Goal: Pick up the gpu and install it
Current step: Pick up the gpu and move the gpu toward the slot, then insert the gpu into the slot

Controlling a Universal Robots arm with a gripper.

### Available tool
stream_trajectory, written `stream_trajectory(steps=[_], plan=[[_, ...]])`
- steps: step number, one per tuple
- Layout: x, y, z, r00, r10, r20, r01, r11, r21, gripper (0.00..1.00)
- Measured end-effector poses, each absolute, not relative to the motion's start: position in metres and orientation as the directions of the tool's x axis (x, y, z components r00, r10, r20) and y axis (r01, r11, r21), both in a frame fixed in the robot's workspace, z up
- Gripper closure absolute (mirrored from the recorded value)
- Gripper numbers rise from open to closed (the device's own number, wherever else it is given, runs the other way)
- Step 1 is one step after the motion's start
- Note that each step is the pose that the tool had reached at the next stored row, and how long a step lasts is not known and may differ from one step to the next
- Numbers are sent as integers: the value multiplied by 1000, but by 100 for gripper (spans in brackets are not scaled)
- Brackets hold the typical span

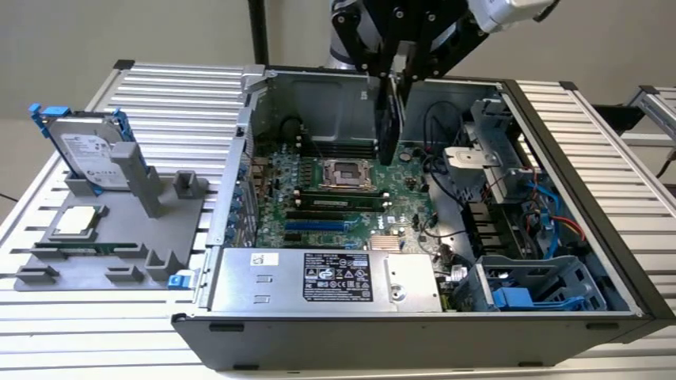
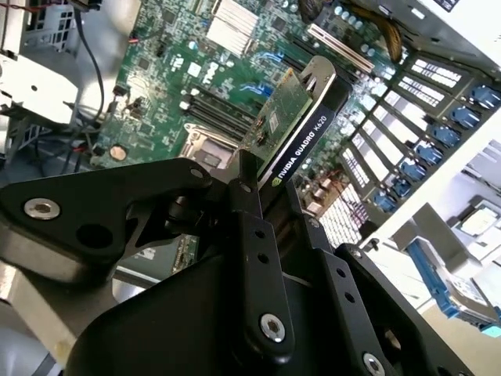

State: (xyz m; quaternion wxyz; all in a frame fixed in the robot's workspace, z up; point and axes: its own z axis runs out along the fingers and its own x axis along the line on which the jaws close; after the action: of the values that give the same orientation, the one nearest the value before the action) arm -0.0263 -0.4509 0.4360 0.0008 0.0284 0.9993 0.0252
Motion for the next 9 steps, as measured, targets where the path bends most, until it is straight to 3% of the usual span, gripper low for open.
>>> stream_trajectory(steps=[9], plan=[[-18, -451, 436, -998, 57, 0, 57, 997, 50, 100]])
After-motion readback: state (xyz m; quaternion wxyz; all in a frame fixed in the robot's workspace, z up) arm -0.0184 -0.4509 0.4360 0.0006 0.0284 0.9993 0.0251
